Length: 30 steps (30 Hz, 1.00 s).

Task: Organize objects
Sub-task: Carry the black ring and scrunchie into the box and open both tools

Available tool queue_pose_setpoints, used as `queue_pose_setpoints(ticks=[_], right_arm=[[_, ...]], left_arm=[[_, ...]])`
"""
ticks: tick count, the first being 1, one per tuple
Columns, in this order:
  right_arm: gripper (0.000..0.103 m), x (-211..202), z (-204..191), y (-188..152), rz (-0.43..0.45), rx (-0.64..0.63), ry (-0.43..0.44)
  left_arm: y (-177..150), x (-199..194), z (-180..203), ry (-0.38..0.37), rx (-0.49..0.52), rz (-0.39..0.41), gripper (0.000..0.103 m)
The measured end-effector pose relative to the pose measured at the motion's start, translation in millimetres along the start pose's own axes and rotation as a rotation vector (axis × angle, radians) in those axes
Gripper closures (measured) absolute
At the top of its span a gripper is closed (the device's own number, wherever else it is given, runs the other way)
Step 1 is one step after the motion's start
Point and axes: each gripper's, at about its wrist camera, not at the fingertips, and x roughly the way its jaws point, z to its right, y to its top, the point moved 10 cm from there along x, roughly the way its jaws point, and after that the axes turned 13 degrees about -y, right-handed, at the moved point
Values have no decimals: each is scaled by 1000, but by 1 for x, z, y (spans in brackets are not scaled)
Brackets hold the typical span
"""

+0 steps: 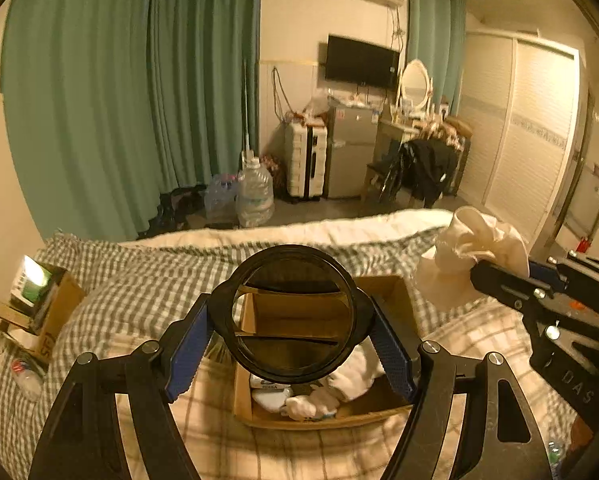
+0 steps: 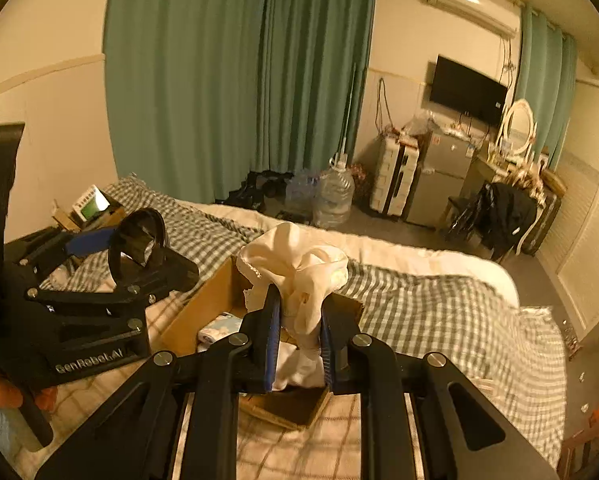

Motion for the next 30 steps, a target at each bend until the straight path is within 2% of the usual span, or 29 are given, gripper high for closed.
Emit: queue_pose_setpoints(ticks=[9,13,16,20,22,24,26,30], right_arm=[[87,110,-4,-57,-154,-13,43],[87,141,-6,-85,-207,-8,60],[85,150,-5,-96,-226,23,87],[58,145,-1,-96,-217,59,93],[56,136,2,-90,-200,71,85],[54,127,9,-83,-186,90,74],[42,115,16,-76,-174,109,71],[31,77,29,-60,-128,130,42]], left_arm=[[-58,97,-14,-12,-28,-141,26],[-77,123,-13,-24,-14,-182,26],[-81,129,-14,-31,-33,-175,26],[-84,131,-15,-47,-47,-185,22],[-85,127,-17,-18,-38,-182,13],[-85,119,-19,5,-32,-171,9],[-83,112,-18,1,-36,-175,7],[-69,82,-8,-3,-46,-158,4]])
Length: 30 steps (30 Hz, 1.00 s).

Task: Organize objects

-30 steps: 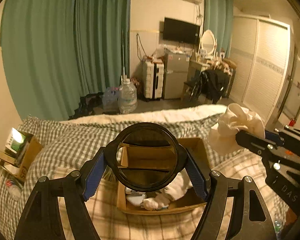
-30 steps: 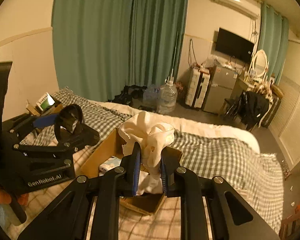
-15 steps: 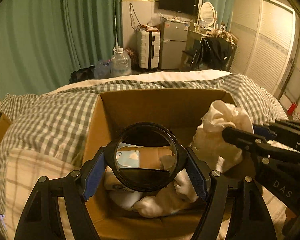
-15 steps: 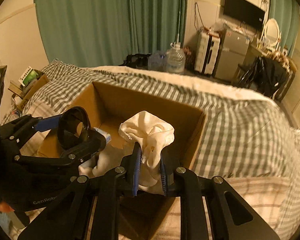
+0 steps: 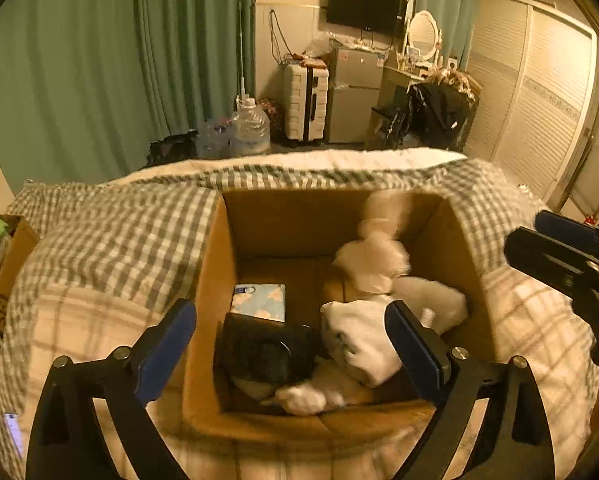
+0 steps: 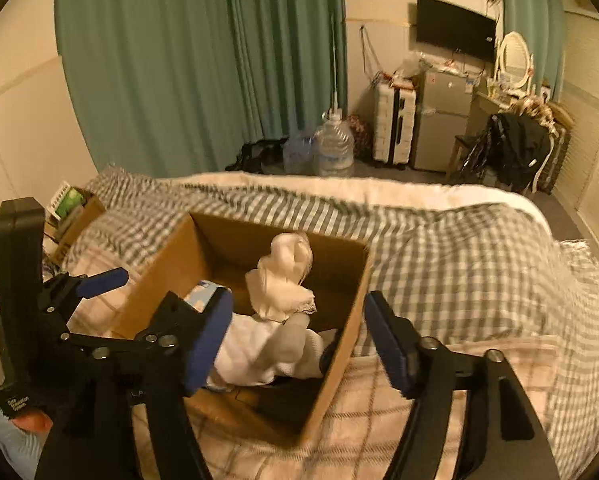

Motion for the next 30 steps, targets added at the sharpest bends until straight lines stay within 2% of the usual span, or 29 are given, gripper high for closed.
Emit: queue_pose_setpoints(ticks=[2,9,13,15,22,30], right_arm=[[23,-24,6,7,28,5,-21],[12,-130,32,30,165,57,-75],[0,-183,41,32,239,75,-117],[0,-210,46,29,276,90,-150],[0,-246,41,-2,324,87,-201],[0,-228,30,-50,364,137,-203]], left_arm=[[8,-24,6,11,10,33,0],[36,-123,35,0,45,172,0],[48,-180,53,7,91,258,0],[47,-205,57,5,105,298,0],[22,-248,62,-15,102,388,0],[-25,-256,45,27,46,491,0]])
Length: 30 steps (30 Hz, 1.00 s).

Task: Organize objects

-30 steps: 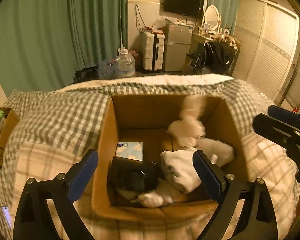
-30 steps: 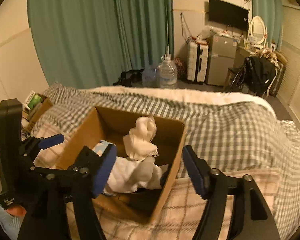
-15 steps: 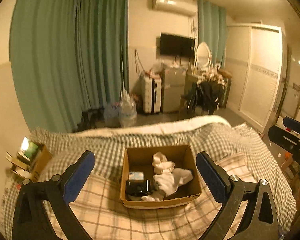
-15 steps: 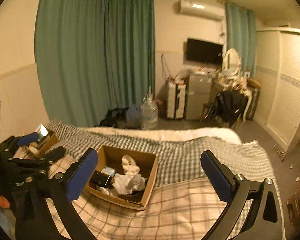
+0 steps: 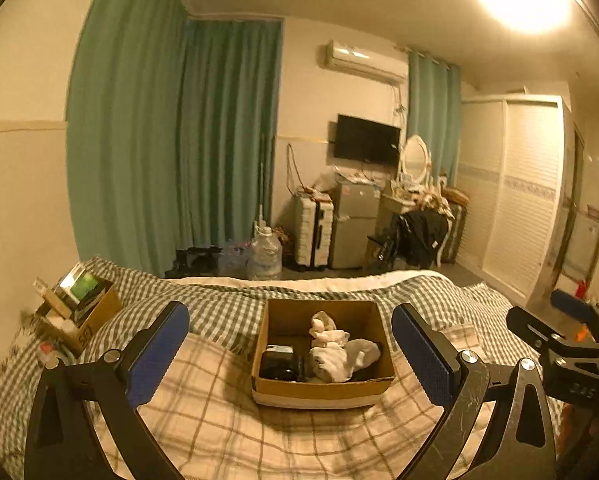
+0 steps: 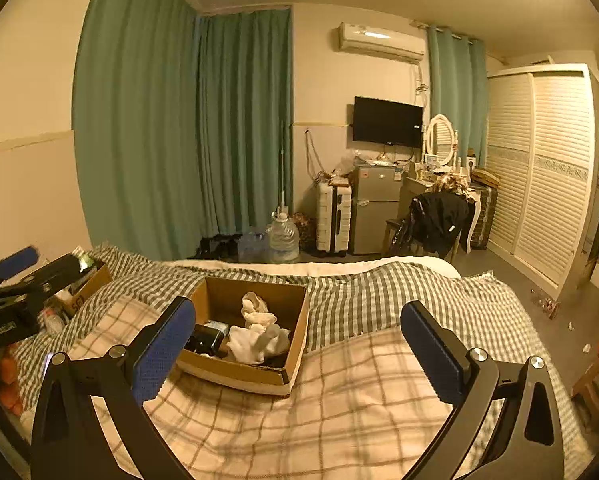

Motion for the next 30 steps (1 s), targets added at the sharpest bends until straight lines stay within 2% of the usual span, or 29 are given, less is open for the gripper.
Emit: queue_pose_setpoints(ticks=[6,11,17,30], right_arm=[[0,23,-6,-42,17,0,-44],[0,42,-11,-71,-44,-3,-36],[0,47,-15,-83,-56,-20,-40],[0,42,-16,-80,-44,-24,-43]], left_arm=[[-49,9,-9,37,-22,-6,0],[-74,20,-7,56,21,-50,0],[-82,25,-7,52,20,-61,0],[-84,23,-7,60,27,-63,0]])
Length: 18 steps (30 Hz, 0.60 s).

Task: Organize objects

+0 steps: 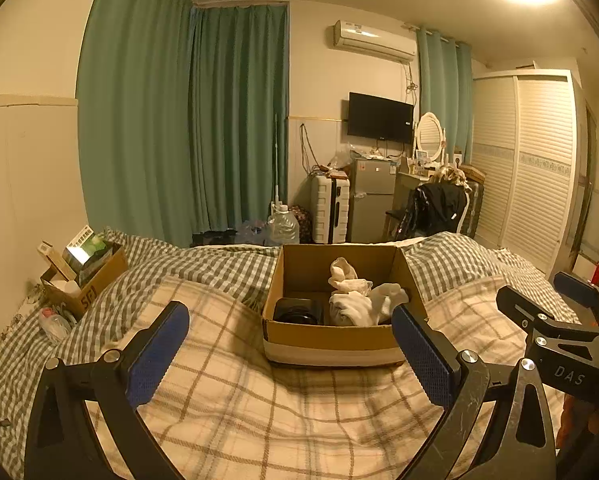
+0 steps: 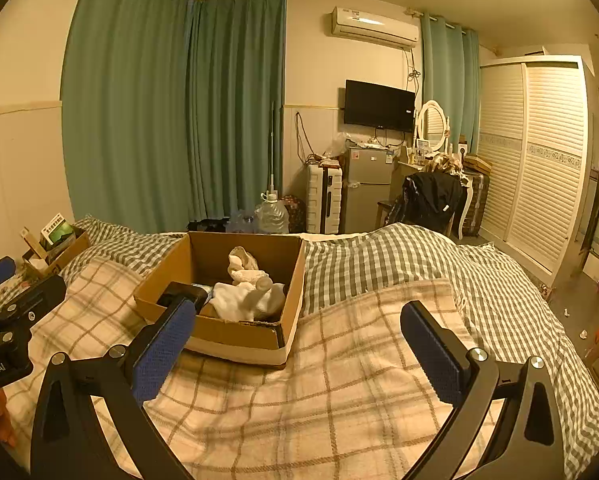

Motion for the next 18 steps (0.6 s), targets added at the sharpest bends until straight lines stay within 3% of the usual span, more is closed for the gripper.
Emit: queue_pose_setpoints(ticks=[18], right_arm=[[0,1,-2,-2,-6,-8,0]], left_arm=[[-5,4,1,0,6,-13,0]])
